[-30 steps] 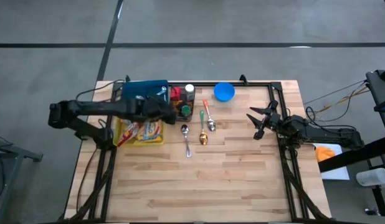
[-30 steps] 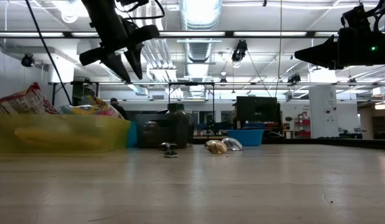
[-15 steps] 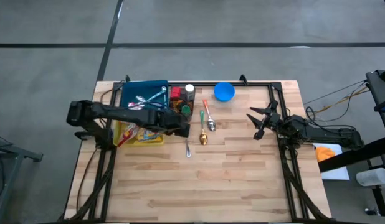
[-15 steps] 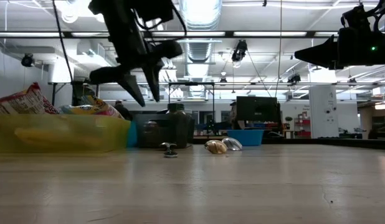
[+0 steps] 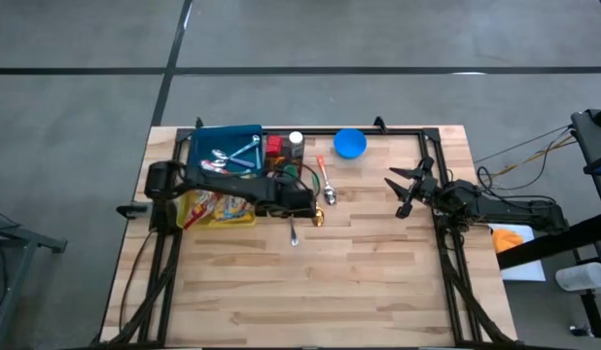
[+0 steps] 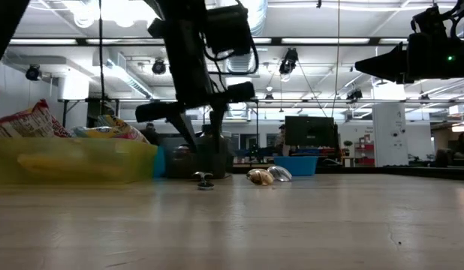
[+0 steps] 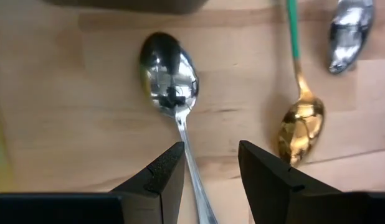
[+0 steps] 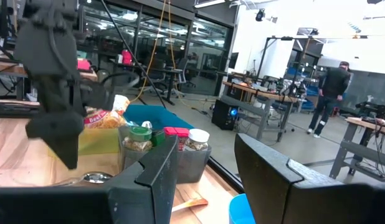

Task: Pick & Place Food Item
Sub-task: Put the silver spoon into the blue bin

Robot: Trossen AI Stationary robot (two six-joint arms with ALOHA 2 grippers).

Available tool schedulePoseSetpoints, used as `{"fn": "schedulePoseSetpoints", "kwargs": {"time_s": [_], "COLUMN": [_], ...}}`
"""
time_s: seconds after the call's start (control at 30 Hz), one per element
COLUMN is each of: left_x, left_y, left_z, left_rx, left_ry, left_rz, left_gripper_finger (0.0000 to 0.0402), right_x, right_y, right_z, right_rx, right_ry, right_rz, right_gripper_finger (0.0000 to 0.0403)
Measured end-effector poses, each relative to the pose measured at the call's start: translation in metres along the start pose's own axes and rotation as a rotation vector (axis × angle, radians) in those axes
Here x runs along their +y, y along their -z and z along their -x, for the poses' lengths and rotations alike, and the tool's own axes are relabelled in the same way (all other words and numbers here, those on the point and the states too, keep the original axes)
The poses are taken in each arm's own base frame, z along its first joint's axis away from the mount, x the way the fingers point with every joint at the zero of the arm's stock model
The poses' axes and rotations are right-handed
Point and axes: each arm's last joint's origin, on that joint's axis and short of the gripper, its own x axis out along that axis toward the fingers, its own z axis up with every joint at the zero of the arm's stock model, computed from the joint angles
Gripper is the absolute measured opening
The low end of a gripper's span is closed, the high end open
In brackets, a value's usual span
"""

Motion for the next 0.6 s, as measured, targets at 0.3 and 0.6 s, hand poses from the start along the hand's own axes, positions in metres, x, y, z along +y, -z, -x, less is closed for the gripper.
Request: {"fn": "schedulePoseSetpoints", "kwargs": {"time_s": [0.3,0.6], "left_x": [-0.006,-0.004], "left_y": [0.007,0.011], "left_z": [-0.028,-0.041], "left_rx": [0.050,0.043], "left_ry": [-0.058,-0.092], "left_rz": [0.073,0.123], "left_gripper_finger": [0.0151,0.0151], "right_x": [0.000,0.000], "right_y": [0.000,0.000], "right_z": [0.000,0.000], "right_rx": [0.001,0.001], "right_ry": [0.000,0.000], "right_rz": [0.000,0.001], "right_gripper_finger": [0.0157,0.0157]}}
